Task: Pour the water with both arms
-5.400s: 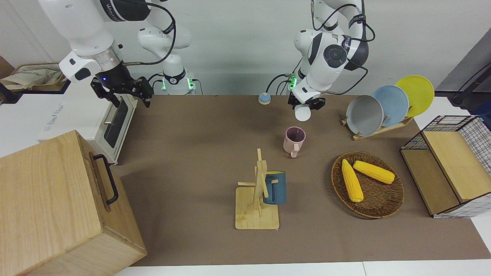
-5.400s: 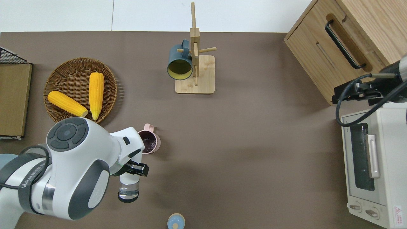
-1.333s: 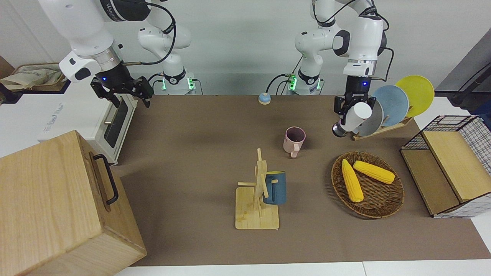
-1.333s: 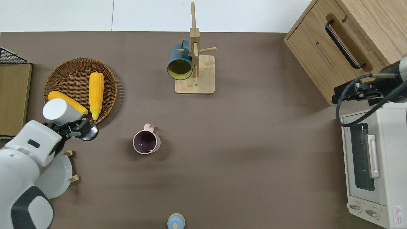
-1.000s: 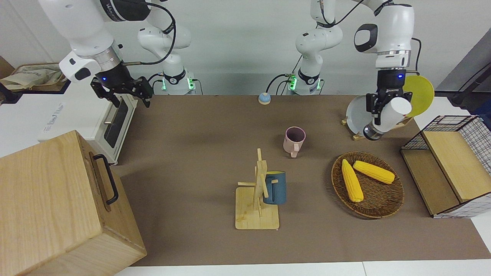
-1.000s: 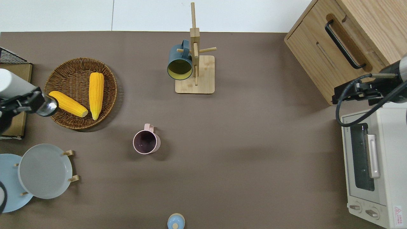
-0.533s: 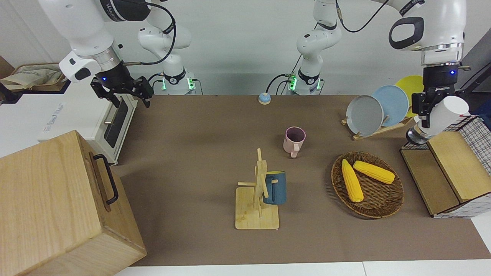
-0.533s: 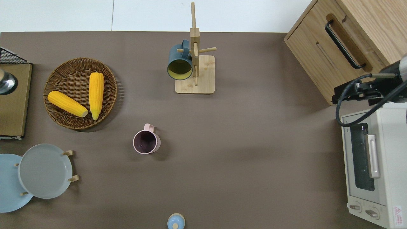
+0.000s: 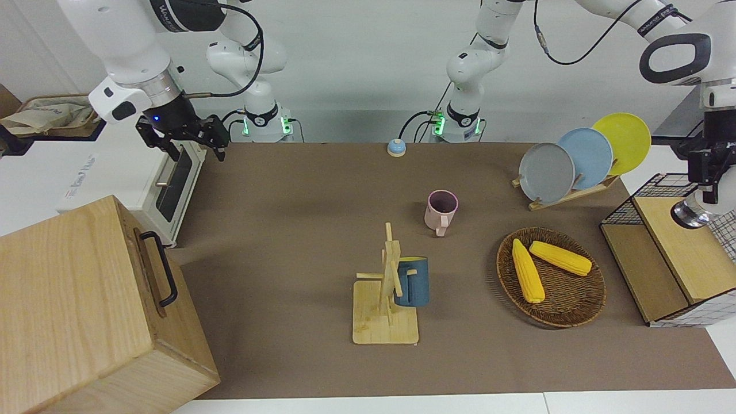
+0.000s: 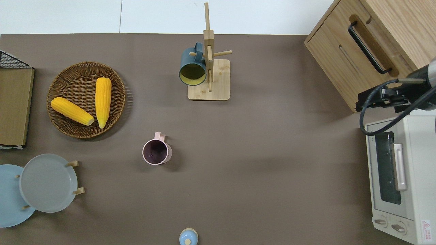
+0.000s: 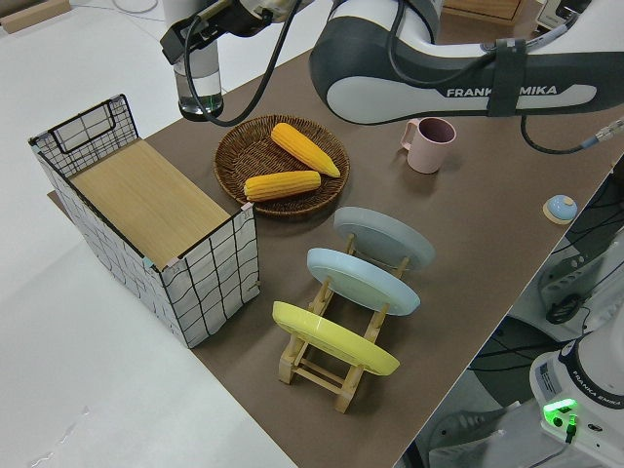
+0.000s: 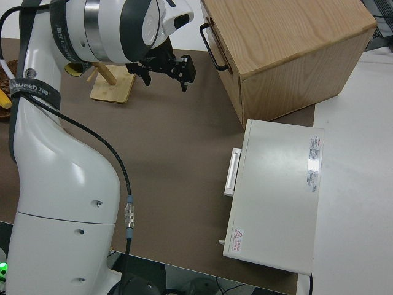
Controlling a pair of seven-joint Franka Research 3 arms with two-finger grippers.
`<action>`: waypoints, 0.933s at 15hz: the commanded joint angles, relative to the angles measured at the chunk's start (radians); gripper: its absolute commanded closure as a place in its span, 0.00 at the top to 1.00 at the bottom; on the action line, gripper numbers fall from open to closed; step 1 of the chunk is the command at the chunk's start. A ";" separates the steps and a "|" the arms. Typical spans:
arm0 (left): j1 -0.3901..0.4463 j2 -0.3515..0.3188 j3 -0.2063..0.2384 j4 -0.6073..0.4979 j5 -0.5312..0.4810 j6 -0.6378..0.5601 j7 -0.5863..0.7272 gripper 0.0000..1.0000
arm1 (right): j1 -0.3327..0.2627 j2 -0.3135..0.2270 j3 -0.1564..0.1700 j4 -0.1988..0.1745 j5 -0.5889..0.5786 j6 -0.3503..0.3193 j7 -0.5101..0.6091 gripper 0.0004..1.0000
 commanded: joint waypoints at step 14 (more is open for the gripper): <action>0.183 0.132 -0.007 0.001 -0.549 -0.019 0.675 0.00 | -0.006 -0.022 0.003 -0.027 0.010 0.005 -0.018 0.99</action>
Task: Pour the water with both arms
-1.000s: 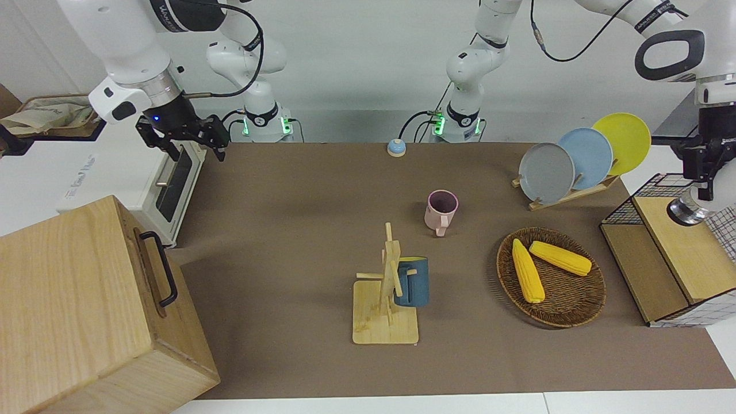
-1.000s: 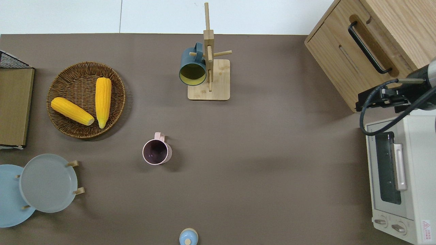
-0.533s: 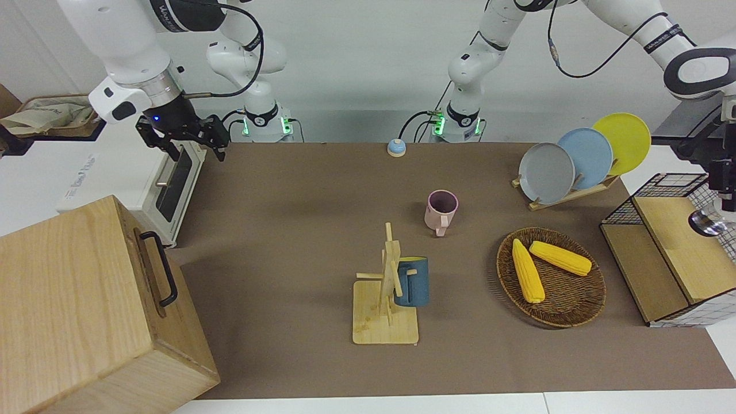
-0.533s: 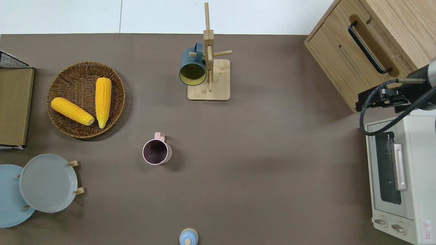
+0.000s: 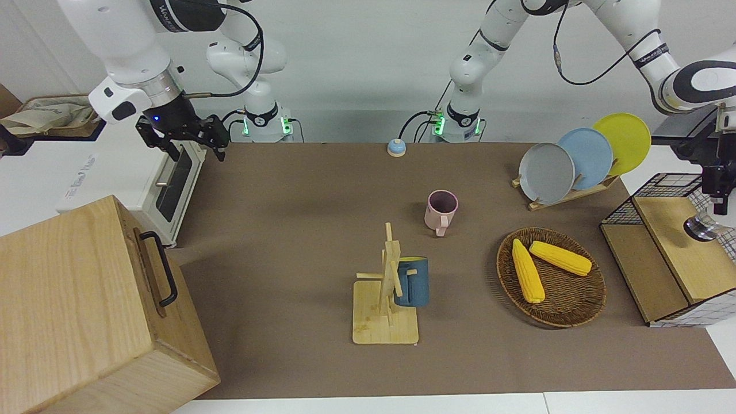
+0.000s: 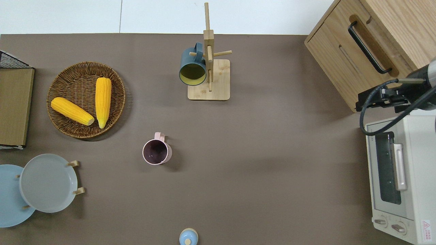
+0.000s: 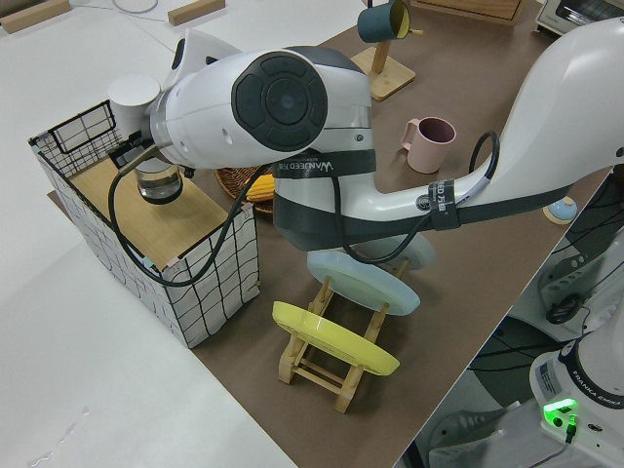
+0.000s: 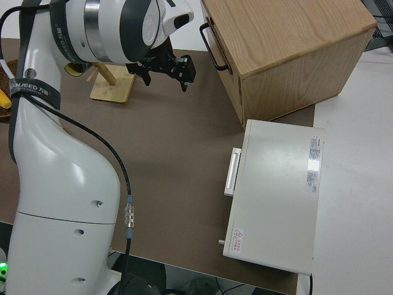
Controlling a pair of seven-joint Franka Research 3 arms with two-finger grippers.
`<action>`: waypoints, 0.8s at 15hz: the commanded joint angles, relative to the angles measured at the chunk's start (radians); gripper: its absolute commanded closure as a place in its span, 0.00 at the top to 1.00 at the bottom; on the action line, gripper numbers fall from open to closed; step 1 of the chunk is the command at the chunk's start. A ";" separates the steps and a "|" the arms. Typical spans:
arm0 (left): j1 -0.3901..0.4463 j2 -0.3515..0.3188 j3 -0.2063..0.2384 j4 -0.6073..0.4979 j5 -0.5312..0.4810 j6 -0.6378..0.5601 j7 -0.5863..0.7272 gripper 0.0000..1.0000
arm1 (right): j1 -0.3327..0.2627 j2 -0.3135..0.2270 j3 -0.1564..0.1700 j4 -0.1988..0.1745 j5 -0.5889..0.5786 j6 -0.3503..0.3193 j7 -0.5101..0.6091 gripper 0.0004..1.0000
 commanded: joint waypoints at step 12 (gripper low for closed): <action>0.014 0.052 0.015 0.010 -0.064 0.002 0.095 0.04 | -0.006 -0.022 0.003 -0.027 0.010 0.005 -0.018 0.99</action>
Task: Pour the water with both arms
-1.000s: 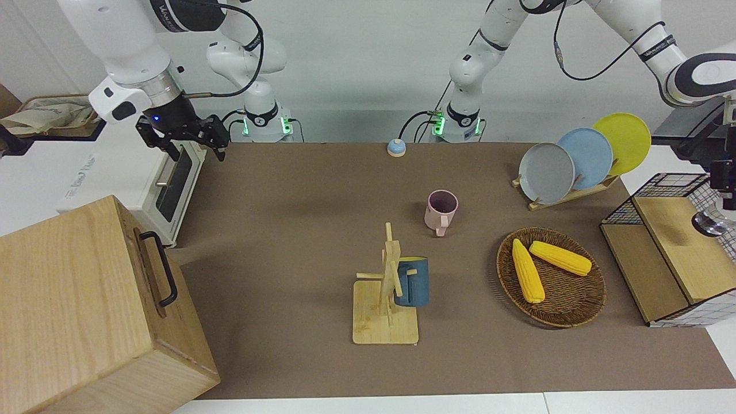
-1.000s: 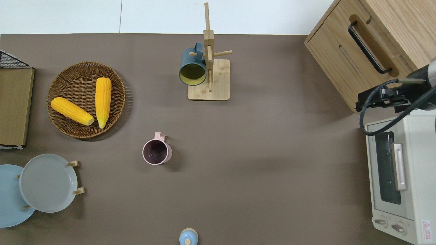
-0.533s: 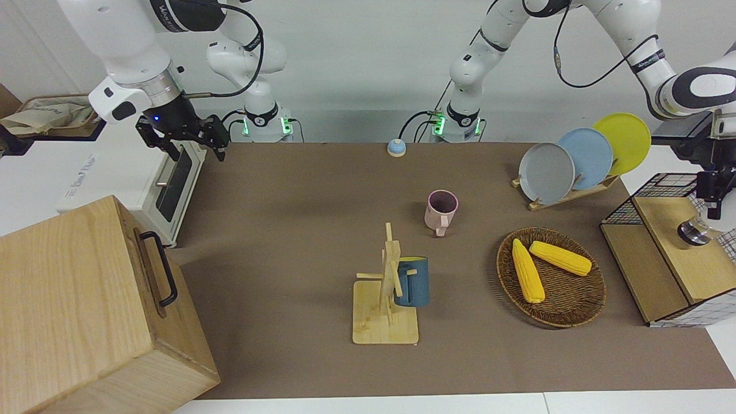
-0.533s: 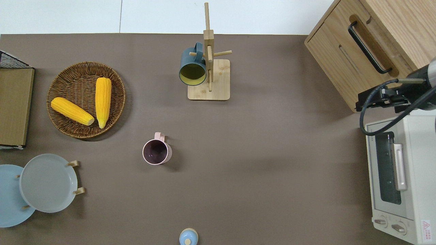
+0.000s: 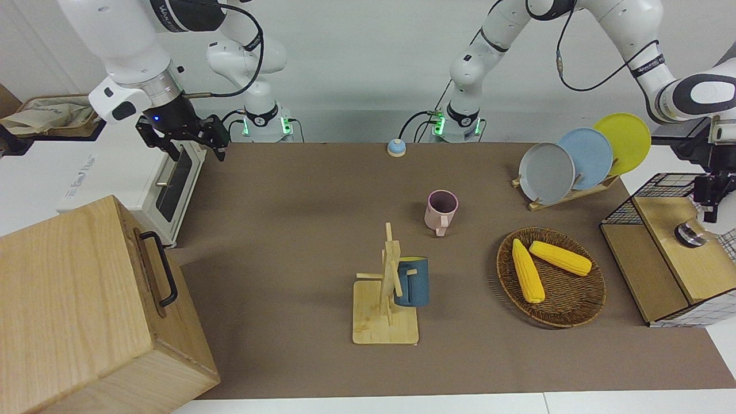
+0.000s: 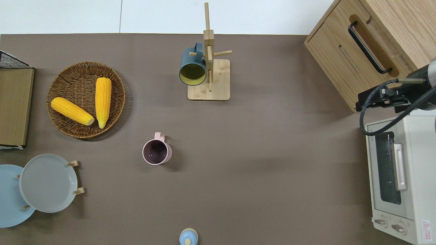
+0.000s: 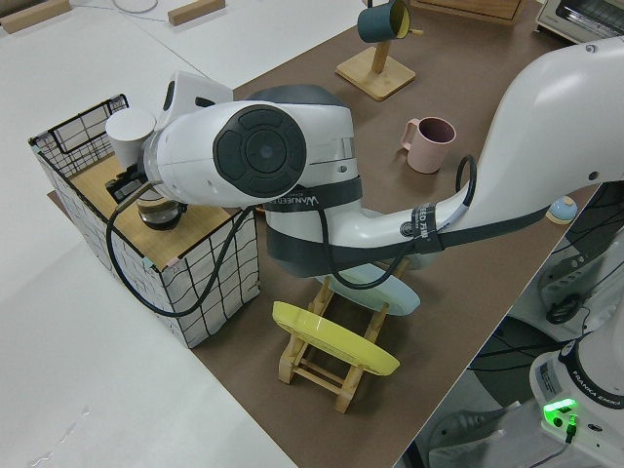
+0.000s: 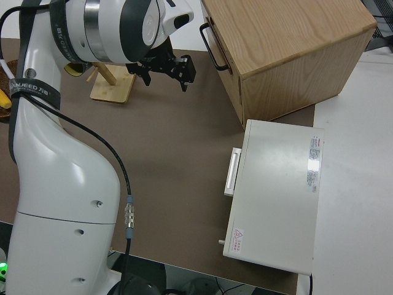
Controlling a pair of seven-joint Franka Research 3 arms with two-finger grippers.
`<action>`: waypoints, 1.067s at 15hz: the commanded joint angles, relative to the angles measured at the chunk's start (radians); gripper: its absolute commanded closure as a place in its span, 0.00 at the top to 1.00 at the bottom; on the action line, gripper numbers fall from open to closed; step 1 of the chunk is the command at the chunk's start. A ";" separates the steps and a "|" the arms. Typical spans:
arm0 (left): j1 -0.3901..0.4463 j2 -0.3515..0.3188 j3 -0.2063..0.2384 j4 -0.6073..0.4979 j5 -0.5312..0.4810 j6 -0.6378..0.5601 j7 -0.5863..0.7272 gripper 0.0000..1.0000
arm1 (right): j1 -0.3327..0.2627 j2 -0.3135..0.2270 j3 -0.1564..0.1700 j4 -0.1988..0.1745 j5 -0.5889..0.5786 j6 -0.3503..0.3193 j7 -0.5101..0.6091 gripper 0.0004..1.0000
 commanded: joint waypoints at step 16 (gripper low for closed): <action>-0.007 -0.014 0.050 0.081 0.231 -0.198 -0.225 1.00 | -0.006 -0.022 0.003 -0.027 0.010 0.005 -0.018 0.99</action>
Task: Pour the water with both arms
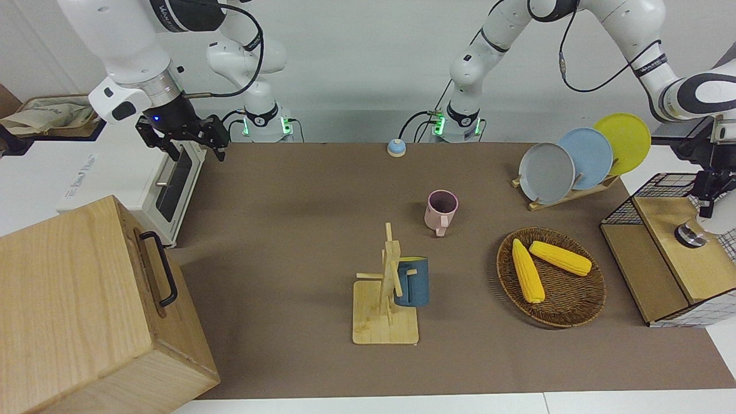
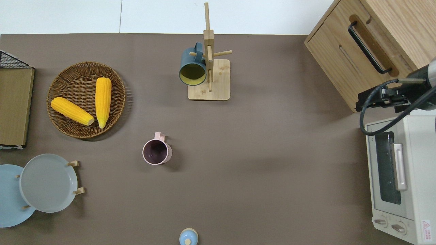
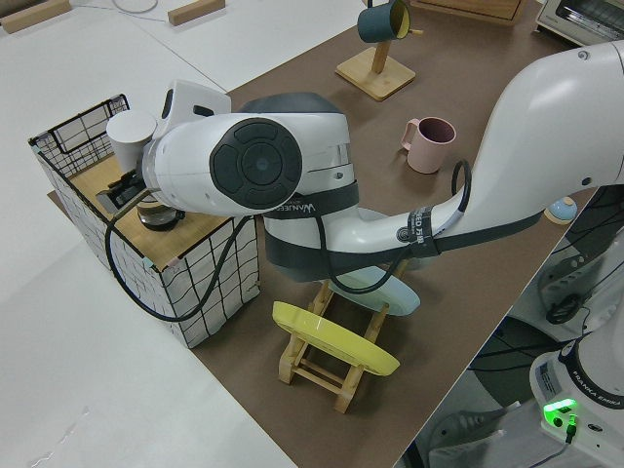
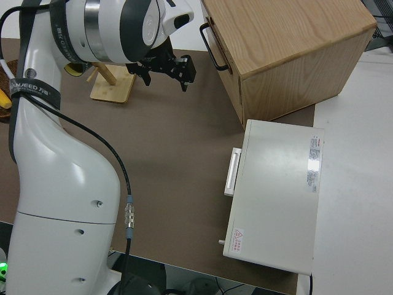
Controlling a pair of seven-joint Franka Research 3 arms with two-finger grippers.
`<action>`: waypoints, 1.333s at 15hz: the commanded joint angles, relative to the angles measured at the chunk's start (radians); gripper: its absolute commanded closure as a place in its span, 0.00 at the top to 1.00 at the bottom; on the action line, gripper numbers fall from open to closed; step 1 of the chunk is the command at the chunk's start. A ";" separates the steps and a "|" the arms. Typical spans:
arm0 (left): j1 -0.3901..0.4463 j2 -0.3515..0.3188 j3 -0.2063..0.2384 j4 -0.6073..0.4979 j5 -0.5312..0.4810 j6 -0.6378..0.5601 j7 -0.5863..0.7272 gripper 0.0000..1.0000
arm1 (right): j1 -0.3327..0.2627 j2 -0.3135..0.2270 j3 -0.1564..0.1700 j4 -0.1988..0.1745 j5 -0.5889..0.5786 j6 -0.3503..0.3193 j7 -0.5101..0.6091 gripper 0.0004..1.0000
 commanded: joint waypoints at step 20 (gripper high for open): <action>-0.015 -0.245 -0.106 0.168 0.679 -0.649 -0.596 1.00 | -0.006 -0.022 0.003 -0.027 0.010 0.005 -0.018 0.99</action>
